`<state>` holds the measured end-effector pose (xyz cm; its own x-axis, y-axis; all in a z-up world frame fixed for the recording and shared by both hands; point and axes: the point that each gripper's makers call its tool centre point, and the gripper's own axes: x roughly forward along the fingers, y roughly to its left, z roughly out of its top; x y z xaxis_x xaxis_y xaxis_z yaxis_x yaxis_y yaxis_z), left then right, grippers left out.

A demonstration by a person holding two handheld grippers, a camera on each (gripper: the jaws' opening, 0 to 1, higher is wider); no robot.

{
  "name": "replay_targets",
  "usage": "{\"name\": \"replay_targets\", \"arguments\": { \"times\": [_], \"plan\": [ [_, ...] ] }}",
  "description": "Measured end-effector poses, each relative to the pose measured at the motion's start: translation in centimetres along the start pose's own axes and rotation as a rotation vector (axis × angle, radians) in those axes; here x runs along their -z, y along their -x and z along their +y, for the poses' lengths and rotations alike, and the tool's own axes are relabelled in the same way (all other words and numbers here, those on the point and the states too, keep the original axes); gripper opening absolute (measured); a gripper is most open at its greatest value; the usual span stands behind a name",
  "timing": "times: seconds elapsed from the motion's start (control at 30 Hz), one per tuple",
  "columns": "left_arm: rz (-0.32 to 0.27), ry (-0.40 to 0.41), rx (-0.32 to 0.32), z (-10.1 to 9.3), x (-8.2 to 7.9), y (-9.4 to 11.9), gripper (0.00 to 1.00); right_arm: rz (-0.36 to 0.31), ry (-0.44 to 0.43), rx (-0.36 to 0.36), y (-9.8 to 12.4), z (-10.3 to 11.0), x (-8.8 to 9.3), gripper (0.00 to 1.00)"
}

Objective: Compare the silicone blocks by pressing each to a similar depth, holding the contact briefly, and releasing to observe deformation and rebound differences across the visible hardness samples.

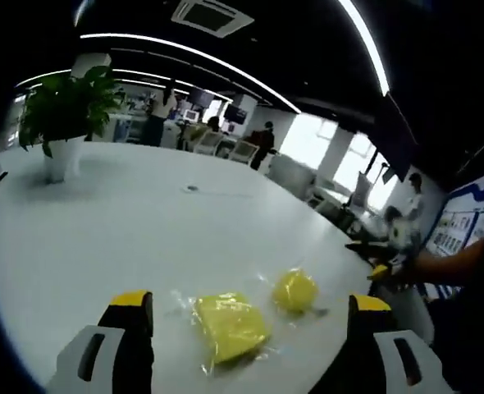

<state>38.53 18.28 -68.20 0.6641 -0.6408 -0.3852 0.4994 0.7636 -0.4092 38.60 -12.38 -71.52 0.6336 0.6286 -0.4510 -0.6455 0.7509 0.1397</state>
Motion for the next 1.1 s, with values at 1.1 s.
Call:
{"name": "replay_targets", "arguments": {
  "times": [1.1],
  "plan": [
    [0.212, 0.246, 0.143, -3.0, 1.4, -10.8, 0.86, -0.009, -0.021, 0.001, 2.3, 0.4, 0.6, 0.97]
  ]
}}
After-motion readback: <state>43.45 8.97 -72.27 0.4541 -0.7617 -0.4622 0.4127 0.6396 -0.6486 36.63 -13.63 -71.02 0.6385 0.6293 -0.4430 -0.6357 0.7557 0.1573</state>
